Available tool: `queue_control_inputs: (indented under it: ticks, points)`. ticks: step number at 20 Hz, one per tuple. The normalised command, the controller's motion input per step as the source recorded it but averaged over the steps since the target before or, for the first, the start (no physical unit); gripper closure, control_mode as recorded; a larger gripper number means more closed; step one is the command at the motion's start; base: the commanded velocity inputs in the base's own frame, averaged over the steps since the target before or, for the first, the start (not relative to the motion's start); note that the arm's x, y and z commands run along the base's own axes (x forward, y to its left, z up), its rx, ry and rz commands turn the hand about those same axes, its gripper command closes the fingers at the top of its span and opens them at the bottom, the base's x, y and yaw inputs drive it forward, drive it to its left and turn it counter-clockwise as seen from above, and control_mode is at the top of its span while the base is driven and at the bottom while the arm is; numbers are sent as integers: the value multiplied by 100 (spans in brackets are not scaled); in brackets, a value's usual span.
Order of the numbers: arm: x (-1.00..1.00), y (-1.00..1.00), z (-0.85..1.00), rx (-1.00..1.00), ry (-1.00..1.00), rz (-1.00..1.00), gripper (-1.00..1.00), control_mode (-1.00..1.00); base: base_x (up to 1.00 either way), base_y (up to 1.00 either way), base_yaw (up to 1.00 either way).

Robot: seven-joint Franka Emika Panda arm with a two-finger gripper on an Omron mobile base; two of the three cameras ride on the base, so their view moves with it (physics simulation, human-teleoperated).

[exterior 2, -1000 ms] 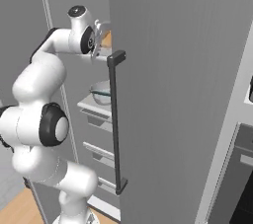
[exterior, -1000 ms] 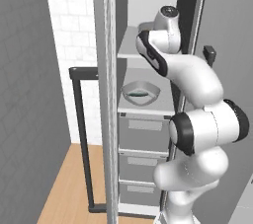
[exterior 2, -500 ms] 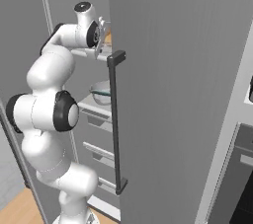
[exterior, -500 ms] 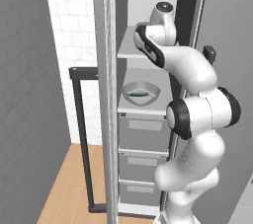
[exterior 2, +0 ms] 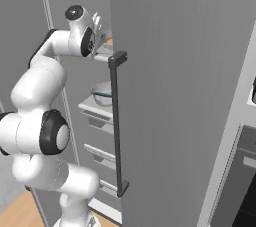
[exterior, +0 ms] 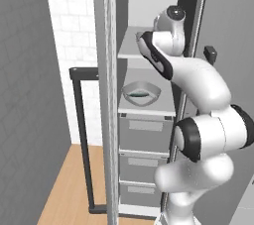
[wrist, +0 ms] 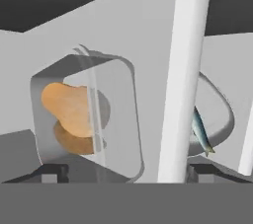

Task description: Take the meat container that has the fish and place it on the second highest rack of the freezer. Then take the vegetable container that has the squash and sweet potato and place it on the highest rack of the freezer.

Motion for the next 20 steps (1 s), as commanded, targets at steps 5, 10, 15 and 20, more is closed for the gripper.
queue_control_inputs:
  ticks: [5,10,15,20]
  points:
    - [-100,0,41,0,-11,0,-100,-100,0,0,0]
    - [-100,0,14,0,-5,0,-100,-100,0,0,0]
    - [-73,-7,6,0,-2,0,-100,-100,0,0,0]
    - [-59,-23,27,0,-14,-2,-100,-100,0,0,0]
